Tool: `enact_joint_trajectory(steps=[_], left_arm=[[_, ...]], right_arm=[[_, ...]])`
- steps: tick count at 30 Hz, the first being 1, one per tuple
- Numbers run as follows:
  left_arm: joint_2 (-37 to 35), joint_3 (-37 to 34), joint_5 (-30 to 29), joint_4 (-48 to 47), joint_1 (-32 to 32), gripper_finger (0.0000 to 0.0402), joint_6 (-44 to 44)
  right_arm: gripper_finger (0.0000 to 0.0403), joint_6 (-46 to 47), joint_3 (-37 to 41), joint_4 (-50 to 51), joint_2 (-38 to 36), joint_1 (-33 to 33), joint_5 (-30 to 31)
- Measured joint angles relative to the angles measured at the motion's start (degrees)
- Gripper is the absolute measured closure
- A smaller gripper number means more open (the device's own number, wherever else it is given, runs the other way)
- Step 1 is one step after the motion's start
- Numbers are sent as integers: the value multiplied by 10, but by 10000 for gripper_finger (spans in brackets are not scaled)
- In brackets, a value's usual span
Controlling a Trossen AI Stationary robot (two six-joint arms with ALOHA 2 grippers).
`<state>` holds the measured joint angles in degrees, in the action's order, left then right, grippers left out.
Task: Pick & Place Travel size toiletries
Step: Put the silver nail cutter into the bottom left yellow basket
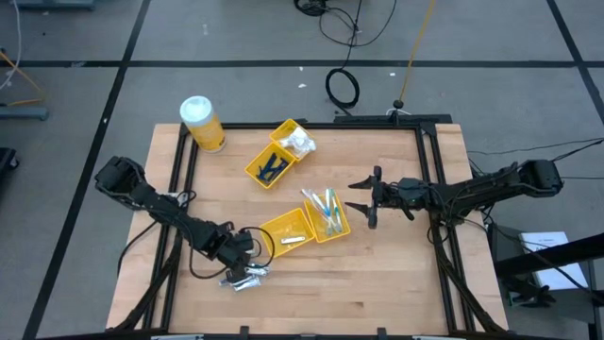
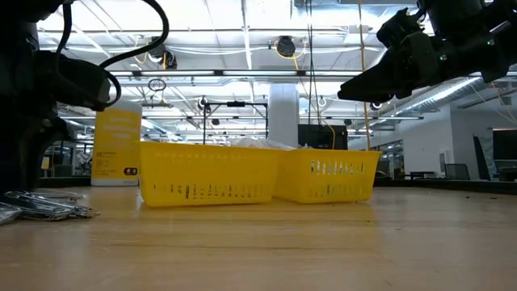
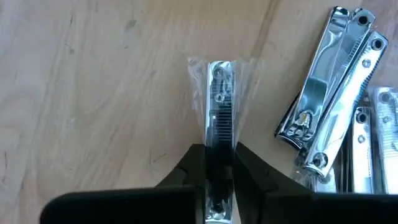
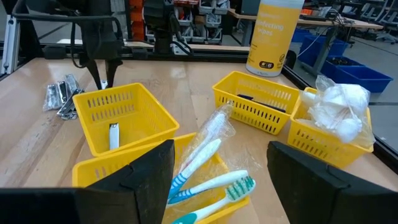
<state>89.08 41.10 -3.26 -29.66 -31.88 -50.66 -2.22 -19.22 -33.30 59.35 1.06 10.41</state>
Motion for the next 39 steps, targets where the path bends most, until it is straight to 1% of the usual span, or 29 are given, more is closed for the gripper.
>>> enact_joint_trajectory(steps=[6, 11, 15, 20, 24, 28, 30, 33, 39], left_arm=[[-7, 25, 6, -28, 0, 364, -2], [-35, 78, -10, -57, 9, 366, 24], [-53, 126, -44, -82, 14, 366, 48], [-64, 181, -115, -75, 26, 364, 105], [-59, 198, -127, -76, 61, 363, 120], [-47, 197, -112, -69, 115, 366, 116], [-36, 197, -91, -58, 136, 363, 126], [-16, 197, -56, -33, 162, 358, 164], [38, 197, 12, 22, 195, 355, 212]], right_arm=[[161, 0, 0, 0, 0, 0, 0], [161, 0, 0, 0, 0, 0, 0], [161, 0, 0, 0, 0, 0, 0], [161, 1, 0, 0, 0, 0, 0], [161, 1, 0, 1, 0, 0, 0], [161, 1, 0, 2, 0, 0, 0], [161, 1, 0, 2, 0, 0, 0], [161, 4, 0, 4, 0, 0, 0], [161, 4, 0, 6, 0, 0, 0]])
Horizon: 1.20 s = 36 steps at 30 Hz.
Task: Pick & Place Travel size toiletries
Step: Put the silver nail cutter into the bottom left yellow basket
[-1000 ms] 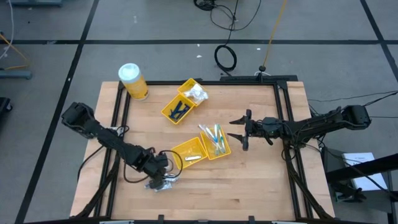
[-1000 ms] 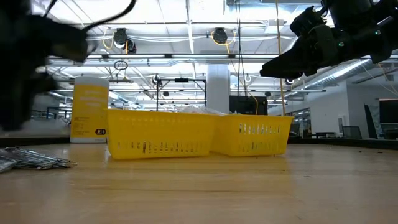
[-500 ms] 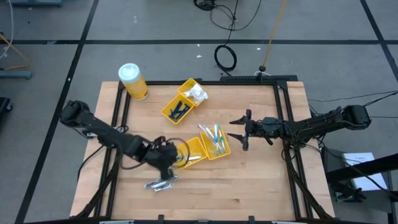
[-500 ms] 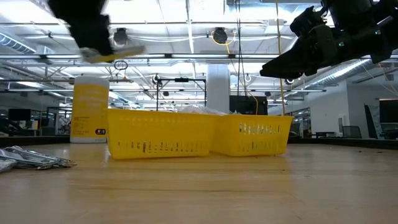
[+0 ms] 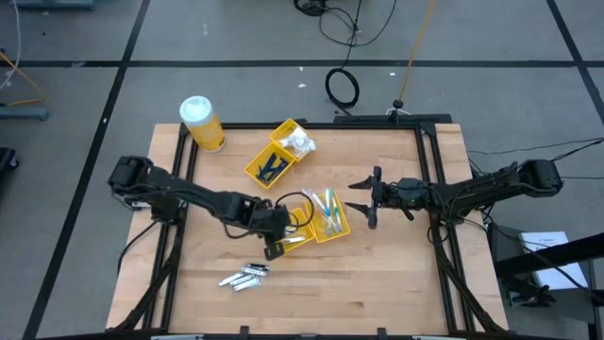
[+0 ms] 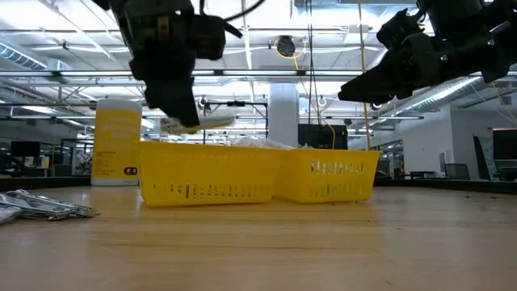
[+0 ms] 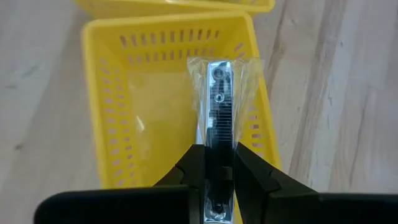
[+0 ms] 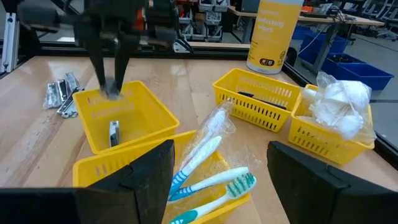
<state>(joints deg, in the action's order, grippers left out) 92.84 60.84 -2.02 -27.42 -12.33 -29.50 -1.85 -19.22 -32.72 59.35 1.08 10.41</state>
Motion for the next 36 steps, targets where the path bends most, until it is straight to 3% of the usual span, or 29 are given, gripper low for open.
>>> enact_joint_trajectory(steps=[7, 17, 22, 26, 31, 36], left_arm=[[15, 0, 20, 6, 17, 339, 5], [12, 1, 26, -14, 22, 184, 12], [12, 41, 77, -127, 22, 134, 13], [12, 74, 78, -215, 1, 121, -46], [12, 69, 78, -218, -70, 126, -92], [12, 50, 4, -191, -144, 137, -141]], right_arm=[[161, 0, 0, 1, 0, 0, 0], [161, -1, 0, 4, 0, 0, 0], [161, -1, 0, 4, 0, 0, 0], [161, -1, 0, 5, 0, 0, 0], [161, -1, 0, 5, 0, 0, 0], [161, -1, 0, 5, 0, 0, 0]])
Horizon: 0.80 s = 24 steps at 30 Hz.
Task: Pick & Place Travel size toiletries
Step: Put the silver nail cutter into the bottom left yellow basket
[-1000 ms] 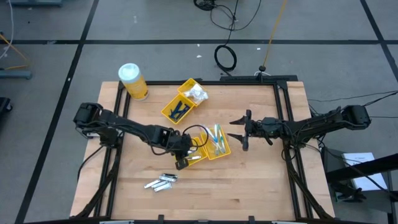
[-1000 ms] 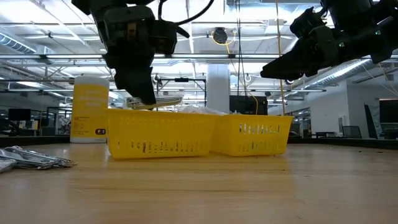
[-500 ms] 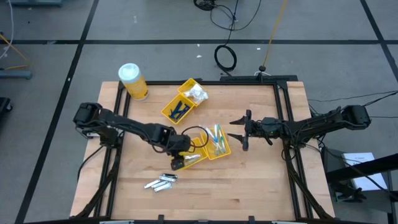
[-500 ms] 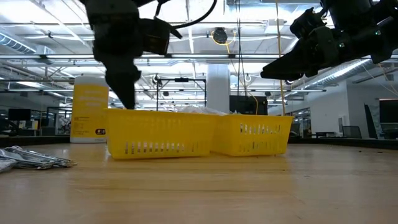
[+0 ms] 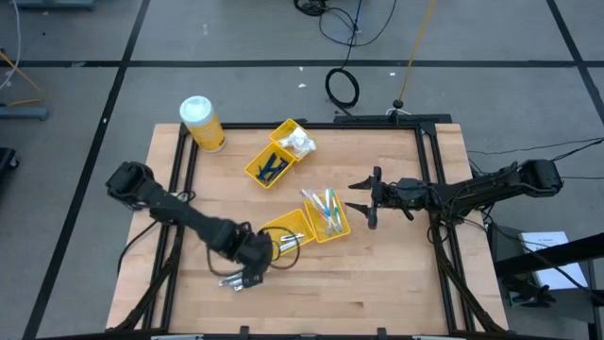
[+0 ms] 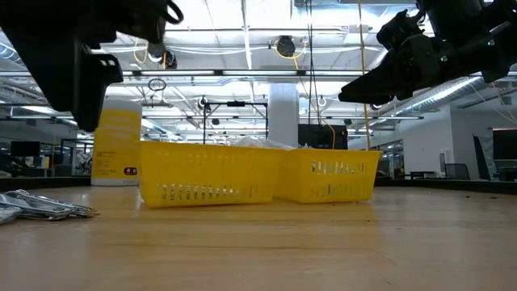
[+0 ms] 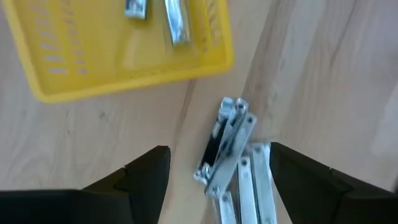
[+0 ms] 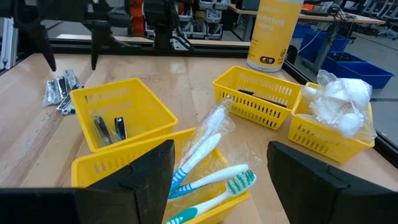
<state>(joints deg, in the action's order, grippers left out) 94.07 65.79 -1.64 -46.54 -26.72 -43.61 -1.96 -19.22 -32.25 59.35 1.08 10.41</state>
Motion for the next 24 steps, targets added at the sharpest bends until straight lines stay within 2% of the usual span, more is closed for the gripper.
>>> enact_joint_trajectory(steps=[4, 6, 10, 17, 24], left_arm=[[1, -8, -89, 27, -36, 147, -7], [5, -14, -106, 40, -44, 153, -11], [9, -37, -97, 77, -48, 163, -22], [23, -71, -79, 82, -49, 174, -67], [27, -115, -59, 152, -50, 172, -78]], right_arm=[[161, 0, 0, 0, 0, 0, 0], [161, 3, 0, 0, 0, 0, 0], [161, 12, 0, -2, 0, 0, 0], [161, 12, 0, -5, 0, 0, 0], [161, 12, 0, -5, 0, 0, 0]])
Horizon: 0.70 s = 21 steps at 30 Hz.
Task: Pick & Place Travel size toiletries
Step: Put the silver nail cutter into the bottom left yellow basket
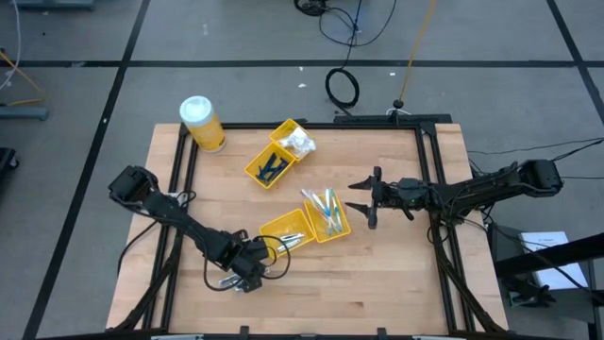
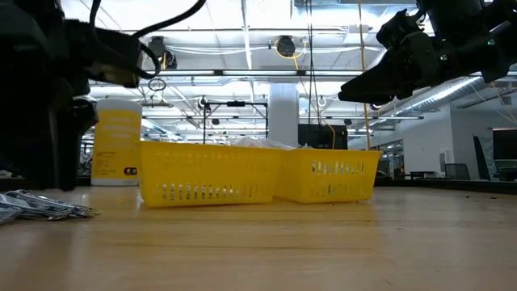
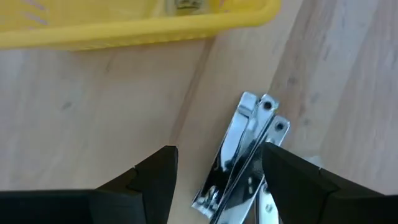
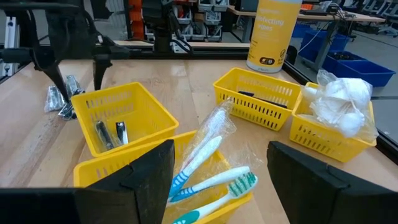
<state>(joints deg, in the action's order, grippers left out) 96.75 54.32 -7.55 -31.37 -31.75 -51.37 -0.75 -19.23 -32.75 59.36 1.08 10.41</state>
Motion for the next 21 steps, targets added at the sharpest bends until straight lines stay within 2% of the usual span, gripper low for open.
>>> enact_joint_trajectory(steps=[7, 13, 21], left_arm=[[0, -27, 0, 3, 0, 172, -11], [-3, -50, -1, 2, 0, 172, -64], [-2, -52, 43, -27, -1, 172, -118]], right_arm=[[161, -1, 0, 0, 0, 0, 0], [161, -1, 0, 0, 0, 0, 0], [161, -1, 0, 0, 0, 0, 0]])
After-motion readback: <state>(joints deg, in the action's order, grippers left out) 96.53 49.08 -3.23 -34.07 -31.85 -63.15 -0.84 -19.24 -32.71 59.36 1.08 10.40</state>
